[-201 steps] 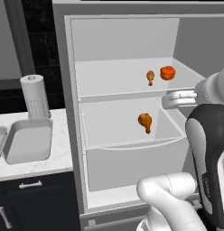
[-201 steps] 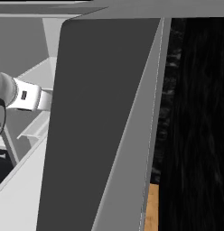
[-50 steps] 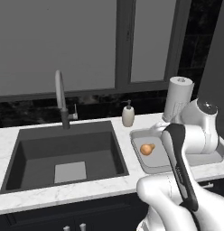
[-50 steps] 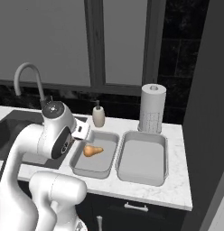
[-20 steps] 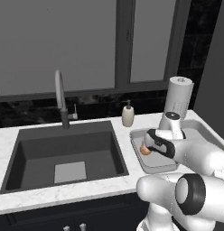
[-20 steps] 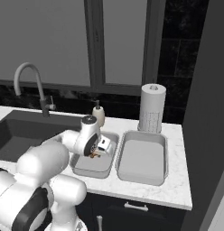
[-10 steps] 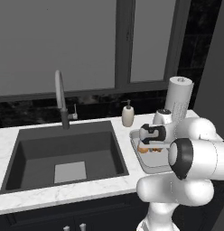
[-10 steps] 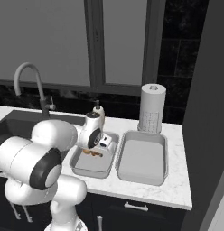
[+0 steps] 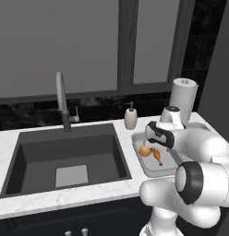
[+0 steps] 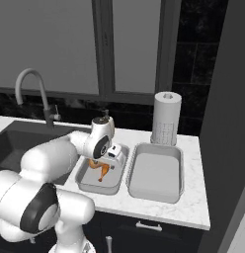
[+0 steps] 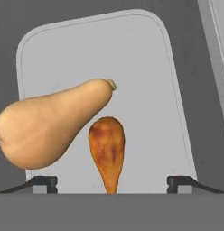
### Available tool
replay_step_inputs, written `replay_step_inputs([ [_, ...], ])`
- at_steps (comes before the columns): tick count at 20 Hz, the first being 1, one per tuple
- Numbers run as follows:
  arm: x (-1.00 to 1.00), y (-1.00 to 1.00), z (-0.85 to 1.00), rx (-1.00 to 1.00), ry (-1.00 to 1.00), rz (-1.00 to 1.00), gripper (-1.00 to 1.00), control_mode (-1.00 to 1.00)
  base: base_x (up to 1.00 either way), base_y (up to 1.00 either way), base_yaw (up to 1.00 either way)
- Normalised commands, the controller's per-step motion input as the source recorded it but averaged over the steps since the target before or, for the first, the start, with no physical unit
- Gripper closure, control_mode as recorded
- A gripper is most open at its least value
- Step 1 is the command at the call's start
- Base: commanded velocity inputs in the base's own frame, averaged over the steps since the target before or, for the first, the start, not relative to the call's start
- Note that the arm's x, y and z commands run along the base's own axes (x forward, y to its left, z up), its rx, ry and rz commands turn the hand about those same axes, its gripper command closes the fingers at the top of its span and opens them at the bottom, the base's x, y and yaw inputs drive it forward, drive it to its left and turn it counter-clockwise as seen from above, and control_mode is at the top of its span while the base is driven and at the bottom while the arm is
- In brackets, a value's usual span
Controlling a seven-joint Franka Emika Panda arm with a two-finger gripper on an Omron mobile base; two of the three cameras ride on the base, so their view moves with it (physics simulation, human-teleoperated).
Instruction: Place one squash and one chicken drumstick in each tupperware on the nearby counter, to pack two identical lunches.
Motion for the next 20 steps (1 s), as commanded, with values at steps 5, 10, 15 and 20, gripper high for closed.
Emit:
replay_step_inputs([
  [5, -0.85, 0.15, 0.85, -0.06, -0.04, 0.0, -1.0, -1.0, 0.0, 0.0, 0.0],
  [10, -0.87, 0.2, 1.0, -0.01, -0.11, 0.0, -1.0, -1.0, 0.0, 0.0, 0.0],
  [15, -0.8, 0.11, 0.94, 0.0, -0.14, 0.0, -1.0, -1.0, 0.0, 0.0, 0.0],
  [20, -0.74, 0.19, 0.92, 0.0, -0.04, 0.0, -1.0, -1.0, 0.0, 0.0, 0.0],
])
